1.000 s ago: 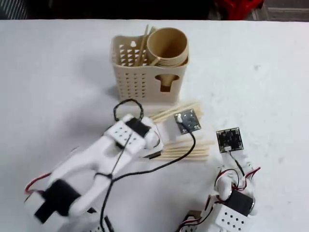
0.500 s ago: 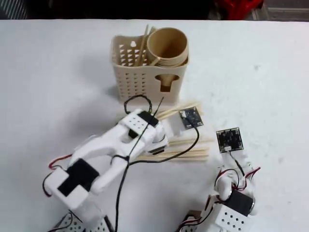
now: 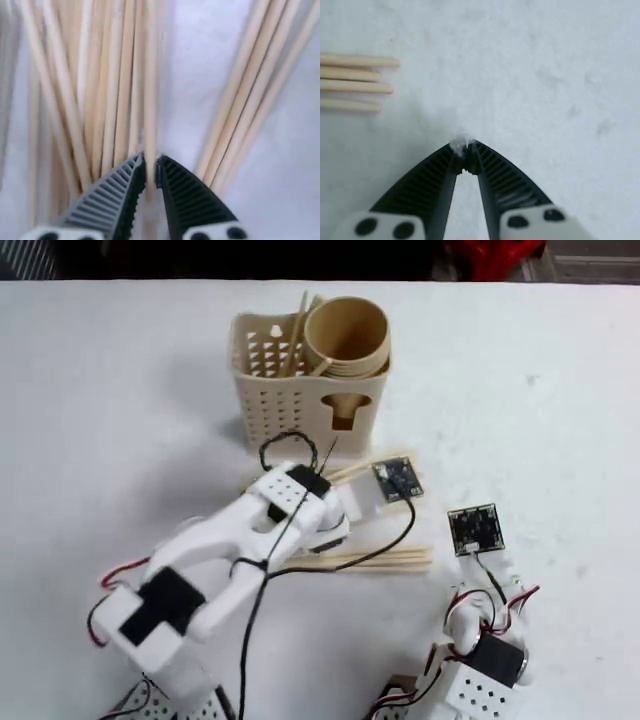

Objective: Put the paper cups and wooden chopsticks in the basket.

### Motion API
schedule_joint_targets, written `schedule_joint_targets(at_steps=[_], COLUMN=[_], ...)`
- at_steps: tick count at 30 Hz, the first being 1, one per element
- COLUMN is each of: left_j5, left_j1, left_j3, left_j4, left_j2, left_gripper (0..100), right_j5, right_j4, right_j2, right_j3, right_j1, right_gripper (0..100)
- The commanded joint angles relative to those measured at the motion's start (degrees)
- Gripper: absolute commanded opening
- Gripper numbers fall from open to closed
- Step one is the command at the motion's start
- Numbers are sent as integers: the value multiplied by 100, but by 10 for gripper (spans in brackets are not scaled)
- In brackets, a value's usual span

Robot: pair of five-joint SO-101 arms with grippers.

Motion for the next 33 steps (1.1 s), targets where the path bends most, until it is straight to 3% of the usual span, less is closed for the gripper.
schedule_joint_targets(at_steps=[1,18,29,33], left_j5=[18,308,1134,1292], left_j1=[-277,-391,-585,-743], left_j3=[-176,316,1134,1134], left_j4=[352,501,-536,-1468], left_j2=[-796,-2510,-5270,-5842], left_gripper=[20,23,23,23], right_j5=[0,0,0,0], right_j4=[-66,-66,-66,-66], right_j2=[-48,-48,-48,-48], right_j3=[44,44,44,44], right_j1=[22,22,22,22], right_gripper=[18,18,18,18])
